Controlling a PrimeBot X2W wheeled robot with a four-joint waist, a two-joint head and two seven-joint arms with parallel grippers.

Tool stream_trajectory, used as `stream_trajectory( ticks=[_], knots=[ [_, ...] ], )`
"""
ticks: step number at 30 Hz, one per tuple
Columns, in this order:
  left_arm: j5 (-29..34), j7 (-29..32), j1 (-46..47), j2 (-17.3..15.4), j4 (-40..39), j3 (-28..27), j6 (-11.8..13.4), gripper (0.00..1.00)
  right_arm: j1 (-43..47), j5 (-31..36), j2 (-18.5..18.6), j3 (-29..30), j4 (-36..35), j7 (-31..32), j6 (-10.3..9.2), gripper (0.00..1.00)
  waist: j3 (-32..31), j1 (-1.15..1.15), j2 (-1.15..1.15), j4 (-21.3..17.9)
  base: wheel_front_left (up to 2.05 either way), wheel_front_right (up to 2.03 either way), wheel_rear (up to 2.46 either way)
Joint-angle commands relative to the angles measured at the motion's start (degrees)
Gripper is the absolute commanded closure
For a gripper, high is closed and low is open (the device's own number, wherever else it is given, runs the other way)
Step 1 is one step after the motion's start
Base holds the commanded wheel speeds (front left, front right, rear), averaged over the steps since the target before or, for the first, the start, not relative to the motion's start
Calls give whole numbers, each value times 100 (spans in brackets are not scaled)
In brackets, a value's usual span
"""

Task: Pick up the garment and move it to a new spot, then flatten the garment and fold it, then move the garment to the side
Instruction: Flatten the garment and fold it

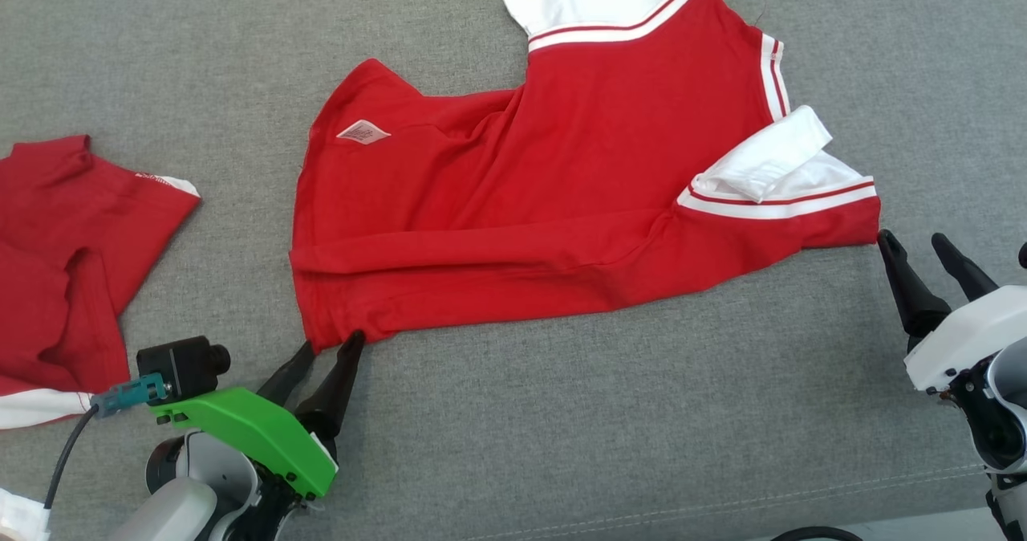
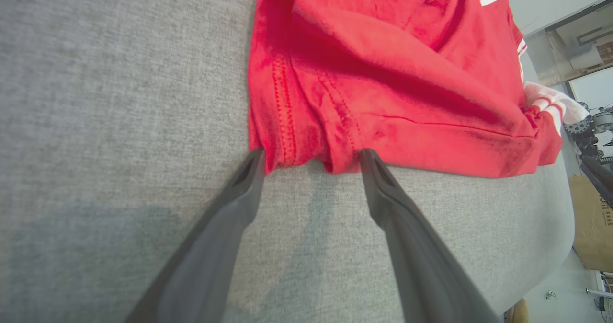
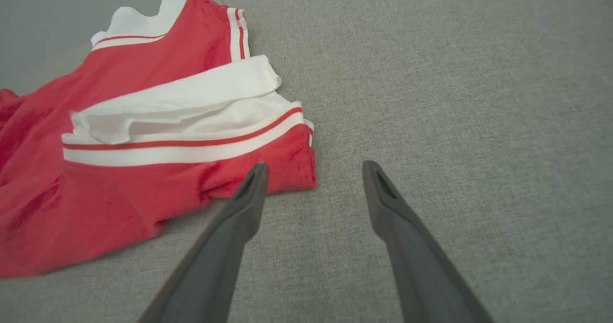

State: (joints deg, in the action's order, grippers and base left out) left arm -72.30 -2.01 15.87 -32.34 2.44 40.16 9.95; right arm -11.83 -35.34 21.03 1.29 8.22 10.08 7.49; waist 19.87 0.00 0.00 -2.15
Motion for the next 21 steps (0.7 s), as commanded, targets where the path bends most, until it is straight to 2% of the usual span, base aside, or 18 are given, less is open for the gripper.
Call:
stream_trajectory(
  ticks=[1, 15, 16, 19, 21],
  knots=[
    [-37, 32, 9, -2, 26, 14, -30, 0, -31, 45, 34, -13, 66, 13, -1, 0, 8, 0, 0, -8, 0, 0, 0],
    [-41, 218, 243, 114, 259, 124, -241, 0, -660, 121, 124, -422, 719, 146, -1, 0, 71, 0, 0, 44, 0, 0, 0],
    [-29, 233, 258, 122, 252, 135, -253, 3, -691, 120, 120, -456, 759, 148, -1, 0, 68, 0, 0, 49, 0, 0, 0],
    [6, 246, 276, 112, 202, 168, -272, 49, -766, 78, 122, -540, 873, 116, -1, 0, 59, 0, 0, 53, 0, 0, 0],
    [75, 240, 279, 69, 145, 195, -241, 51, -793, 61, 129, -586, 940, 86, -1, 0, 53, 0, 0, 59, 0, 0, 0]
  ],
)
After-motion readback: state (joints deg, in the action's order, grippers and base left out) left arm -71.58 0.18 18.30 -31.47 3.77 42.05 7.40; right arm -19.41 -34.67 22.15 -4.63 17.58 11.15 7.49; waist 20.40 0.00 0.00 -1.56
